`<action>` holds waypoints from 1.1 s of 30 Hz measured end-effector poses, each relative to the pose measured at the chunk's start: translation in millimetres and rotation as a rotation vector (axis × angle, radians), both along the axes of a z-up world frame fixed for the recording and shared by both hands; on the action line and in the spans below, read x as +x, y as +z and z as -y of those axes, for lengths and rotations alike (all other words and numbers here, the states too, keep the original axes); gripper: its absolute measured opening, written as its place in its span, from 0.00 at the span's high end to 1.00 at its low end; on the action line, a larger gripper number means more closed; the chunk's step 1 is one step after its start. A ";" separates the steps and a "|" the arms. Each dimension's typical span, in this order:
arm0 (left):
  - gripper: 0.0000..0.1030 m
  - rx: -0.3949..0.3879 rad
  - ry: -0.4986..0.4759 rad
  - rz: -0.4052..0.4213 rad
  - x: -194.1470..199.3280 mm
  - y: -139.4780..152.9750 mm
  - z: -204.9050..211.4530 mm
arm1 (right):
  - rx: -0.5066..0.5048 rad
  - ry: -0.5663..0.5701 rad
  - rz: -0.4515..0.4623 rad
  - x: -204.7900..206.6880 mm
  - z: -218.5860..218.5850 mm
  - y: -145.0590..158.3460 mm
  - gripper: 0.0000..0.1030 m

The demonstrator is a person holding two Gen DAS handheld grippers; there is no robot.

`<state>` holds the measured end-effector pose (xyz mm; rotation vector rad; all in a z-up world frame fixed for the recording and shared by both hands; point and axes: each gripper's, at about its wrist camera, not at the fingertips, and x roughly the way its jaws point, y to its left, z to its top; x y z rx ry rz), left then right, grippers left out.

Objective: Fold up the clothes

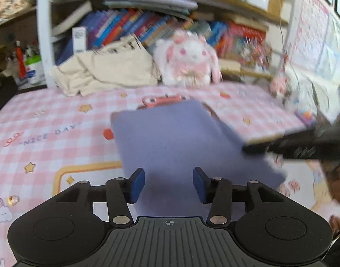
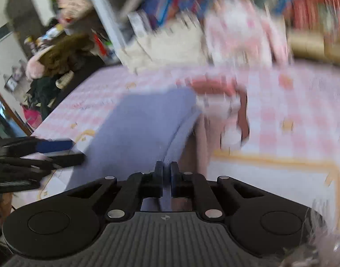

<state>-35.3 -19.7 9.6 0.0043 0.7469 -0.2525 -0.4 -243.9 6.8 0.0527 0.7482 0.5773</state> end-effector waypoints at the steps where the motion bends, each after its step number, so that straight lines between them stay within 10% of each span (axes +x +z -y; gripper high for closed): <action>1: 0.56 0.006 -0.002 -0.016 1.6 -4.4 0.6 | -0.030 -0.015 0.015 -3.9 -2.0 1.6 0.94; 8: 0.44 0.013 0.016 -0.009 0.1 -1.9 -11.8 | 0.076 -0.179 -0.209 10.0 21.1 -24.4 0.91; 11: 0.28 -0.057 0.064 -0.027 1.1 2.0 -30.4 | 0.148 -0.254 -0.191 6.4 37.4 -10.7 0.41; 16: 0.18 -0.226 0.166 -0.151 13.1 -11.4 -58.3 | 0.235 -0.265 -0.284 14.1 44.4 -10.2 0.20; 24: 0.19 -0.434 0.192 -0.296 41.7 -39.5 -72.0 | 0.241 -0.227 -0.422 30.8 23.7 -36.5 0.22; 30: 0.22 -0.479 0.176 -0.324 51.0 -49.1 -68.5 | 0.176 -0.208 -0.385 24.2 7.4 -36.7 0.52; 33: 0.40 -0.494 0.164 -0.318 48.9 -48.4 -65.3 | 0.103 -0.174 -0.316 11.0 -2.6 -28.9 0.65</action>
